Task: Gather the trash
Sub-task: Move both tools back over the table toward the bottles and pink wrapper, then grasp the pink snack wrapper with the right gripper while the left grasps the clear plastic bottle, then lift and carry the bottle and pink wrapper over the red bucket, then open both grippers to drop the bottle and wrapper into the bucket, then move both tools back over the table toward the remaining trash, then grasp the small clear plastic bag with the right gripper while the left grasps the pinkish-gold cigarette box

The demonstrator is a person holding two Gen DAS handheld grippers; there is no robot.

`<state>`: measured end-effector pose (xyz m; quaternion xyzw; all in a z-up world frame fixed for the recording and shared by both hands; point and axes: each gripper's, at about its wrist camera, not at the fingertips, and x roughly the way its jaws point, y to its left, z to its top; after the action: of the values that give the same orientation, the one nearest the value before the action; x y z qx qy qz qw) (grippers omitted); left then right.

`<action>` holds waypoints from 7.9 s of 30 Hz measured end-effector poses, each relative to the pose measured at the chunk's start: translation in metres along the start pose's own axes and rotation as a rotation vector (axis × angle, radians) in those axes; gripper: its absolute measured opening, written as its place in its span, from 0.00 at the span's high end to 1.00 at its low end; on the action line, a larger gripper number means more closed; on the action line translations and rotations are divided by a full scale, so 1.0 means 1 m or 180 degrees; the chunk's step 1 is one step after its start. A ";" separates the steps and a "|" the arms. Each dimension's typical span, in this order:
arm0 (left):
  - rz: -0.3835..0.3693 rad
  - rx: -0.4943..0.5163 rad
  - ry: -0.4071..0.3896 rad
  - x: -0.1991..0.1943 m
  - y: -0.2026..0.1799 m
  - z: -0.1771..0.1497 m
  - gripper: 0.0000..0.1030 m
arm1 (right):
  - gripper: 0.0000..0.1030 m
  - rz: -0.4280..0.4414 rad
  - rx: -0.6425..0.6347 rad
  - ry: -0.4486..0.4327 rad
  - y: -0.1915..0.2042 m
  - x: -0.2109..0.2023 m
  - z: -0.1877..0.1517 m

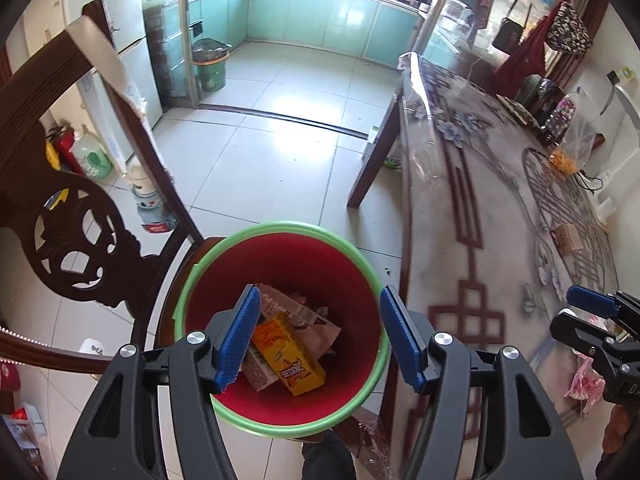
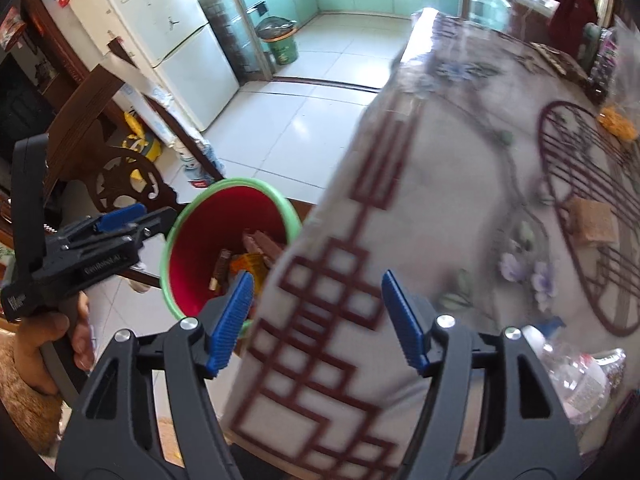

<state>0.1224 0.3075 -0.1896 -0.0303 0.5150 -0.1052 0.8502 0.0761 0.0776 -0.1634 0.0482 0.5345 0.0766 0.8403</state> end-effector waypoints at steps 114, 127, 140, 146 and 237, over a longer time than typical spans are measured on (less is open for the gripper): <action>-0.0733 0.0640 0.0012 -0.008 -0.321 -0.052 0.49 | 0.88 0.0926 0.0421 -0.0025 -0.258 -0.074 -0.082; -0.0842 0.0527 -0.0067 -0.013 -0.276 -0.047 0.49 | 0.88 0.0841 0.0305 0.0009 -0.223 -0.066 -0.071; -0.1000 0.0748 -0.0030 -0.015 -0.199 -0.017 0.49 | 0.88 0.0615 0.0488 -0.0038 -0.152 -0.046 -0.045; -0.0994 0.0729 -0.0074 -0.016 -0.159 -0.002 0.49 | 0.88 0.0522 0.0389 -0.0137 -0.111 -0.046 -0.027; -0.0655 0.0798 0.0189 0.022 -0.285 -0.023 0.27 | 0.51 -0.0404 0.1390 0.0216 -0.352 -0.049 -0.130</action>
<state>0.0696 0.0262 -0.1742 0.0265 0.5168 -0.2561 0.8165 -0.0344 -0.2777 -0.2325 0.1926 0.5683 -0.0923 0.7946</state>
